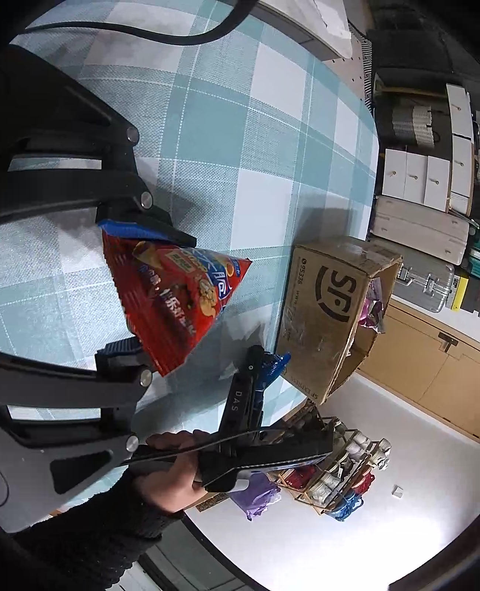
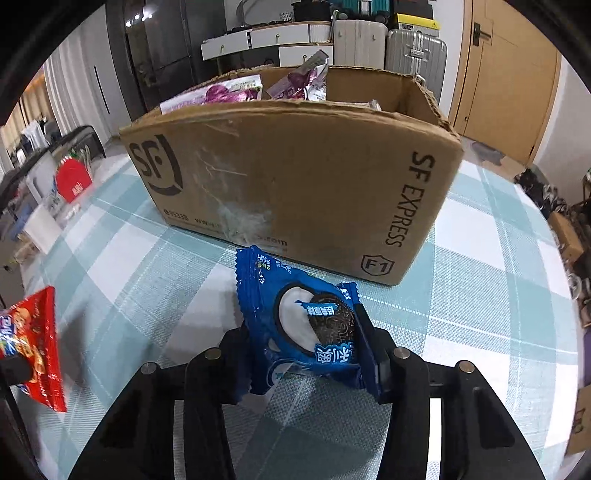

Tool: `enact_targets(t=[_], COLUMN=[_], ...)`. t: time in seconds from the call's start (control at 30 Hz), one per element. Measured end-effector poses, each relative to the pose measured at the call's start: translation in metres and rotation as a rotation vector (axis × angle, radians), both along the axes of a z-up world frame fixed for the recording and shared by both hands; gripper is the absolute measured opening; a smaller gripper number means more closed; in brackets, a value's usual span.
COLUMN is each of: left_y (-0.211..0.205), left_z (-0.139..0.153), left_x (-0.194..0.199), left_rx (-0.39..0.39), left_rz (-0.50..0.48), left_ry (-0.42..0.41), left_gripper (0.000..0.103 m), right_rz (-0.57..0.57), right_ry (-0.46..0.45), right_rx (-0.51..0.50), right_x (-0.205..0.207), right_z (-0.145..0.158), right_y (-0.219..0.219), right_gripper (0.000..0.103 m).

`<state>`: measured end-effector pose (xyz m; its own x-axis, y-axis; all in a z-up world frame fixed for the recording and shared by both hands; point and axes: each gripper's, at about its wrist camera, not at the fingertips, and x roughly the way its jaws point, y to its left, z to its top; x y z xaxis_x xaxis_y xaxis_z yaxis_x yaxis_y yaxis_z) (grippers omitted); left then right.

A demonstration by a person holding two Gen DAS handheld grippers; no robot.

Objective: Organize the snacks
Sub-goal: 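Grasp the blue Oreo packet with the right gripper while the left holds the chip bag, then carry the red chip bag and Oreo packet over the box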

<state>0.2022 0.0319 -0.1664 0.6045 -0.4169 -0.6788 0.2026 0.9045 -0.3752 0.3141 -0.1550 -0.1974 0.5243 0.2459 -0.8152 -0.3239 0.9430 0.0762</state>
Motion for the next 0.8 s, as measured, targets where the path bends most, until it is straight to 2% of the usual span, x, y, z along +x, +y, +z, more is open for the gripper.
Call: enact_targets(t=[0.07, 0.27, 0.43, 0.8], left_y=[0.001, 0.004, 0.003, -0.003], left_z=[0.003, 0.013, 0.023, 0.079], left_x=[-0.003, -0.013, -0.020, -0.024], left_rx=[0.003, 0.006, 0.019, 0.011], left_rz=[0.001, 0.010, 0.010, -0.024], left_ry=[-0.005, -0.019, -0.019, -0.088], left_gripper=[0.040, 0.040, 0.040, 0.040], right_rz=[-0.004, -0.007, 0.016, 0.056], right_ry=[0.005, -0.009, -0.036, -0.176], right_rx=[0.028, 0.143, 0.252, 0.420], right_x=[-0.002, -0.024, -0.054, -0.113], right_z=[0.002, 0.019, 0.043, 0.140], right_y=[-0.004, -0.016, -0.021, -0.021], right_gripper=[0.041, 0.040, 0.040, 0.040])
